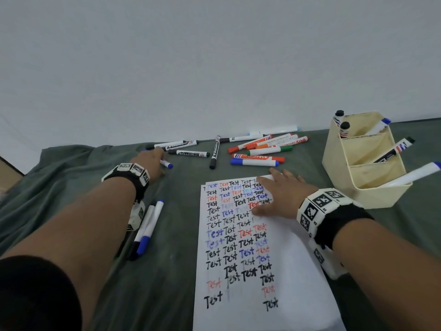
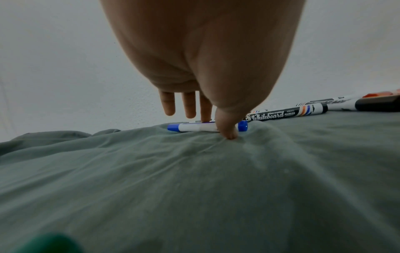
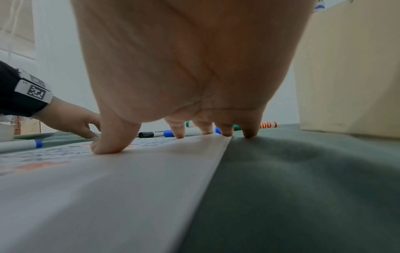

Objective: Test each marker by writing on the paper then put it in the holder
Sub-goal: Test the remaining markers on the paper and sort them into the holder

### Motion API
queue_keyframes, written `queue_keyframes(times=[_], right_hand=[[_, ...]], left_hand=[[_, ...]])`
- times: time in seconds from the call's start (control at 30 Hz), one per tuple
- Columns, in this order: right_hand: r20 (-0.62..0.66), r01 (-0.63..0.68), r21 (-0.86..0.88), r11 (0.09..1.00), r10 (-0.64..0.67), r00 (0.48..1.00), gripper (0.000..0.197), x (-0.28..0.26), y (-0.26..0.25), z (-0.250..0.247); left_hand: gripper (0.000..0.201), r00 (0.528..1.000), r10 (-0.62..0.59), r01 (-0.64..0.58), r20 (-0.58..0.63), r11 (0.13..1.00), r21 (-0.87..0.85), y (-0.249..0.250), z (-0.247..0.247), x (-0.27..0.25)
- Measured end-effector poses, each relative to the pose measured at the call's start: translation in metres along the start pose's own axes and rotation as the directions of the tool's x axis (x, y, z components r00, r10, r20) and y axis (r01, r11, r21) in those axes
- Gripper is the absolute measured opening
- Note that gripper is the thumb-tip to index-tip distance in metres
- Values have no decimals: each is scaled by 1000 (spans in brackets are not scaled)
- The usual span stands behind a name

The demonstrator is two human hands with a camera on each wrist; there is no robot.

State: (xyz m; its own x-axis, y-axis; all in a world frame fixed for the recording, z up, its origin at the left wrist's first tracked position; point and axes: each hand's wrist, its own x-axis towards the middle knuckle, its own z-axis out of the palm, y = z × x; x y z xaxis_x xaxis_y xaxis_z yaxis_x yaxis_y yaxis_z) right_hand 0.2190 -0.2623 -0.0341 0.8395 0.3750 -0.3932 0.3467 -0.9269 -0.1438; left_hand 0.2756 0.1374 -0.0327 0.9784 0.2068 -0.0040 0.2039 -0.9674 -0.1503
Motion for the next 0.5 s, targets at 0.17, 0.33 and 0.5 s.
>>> queue_keyframes(times=[0.17,0.33,0.5], right_hand=[[6,1,11,1000,-1,1000,103,0,0,-1],[-8,11,5,1000,-11,1000,104,0,1,0],[-7,18,9,1000,-18,1000,104,0,2,-1]], left_hand=[[36,999,37,-42,35,987,156,0,1,2],[18,997,79,-81,17,975,209,6,-6,-1],[22,983,184,-181,-2,968,174,18,-25,-11]])
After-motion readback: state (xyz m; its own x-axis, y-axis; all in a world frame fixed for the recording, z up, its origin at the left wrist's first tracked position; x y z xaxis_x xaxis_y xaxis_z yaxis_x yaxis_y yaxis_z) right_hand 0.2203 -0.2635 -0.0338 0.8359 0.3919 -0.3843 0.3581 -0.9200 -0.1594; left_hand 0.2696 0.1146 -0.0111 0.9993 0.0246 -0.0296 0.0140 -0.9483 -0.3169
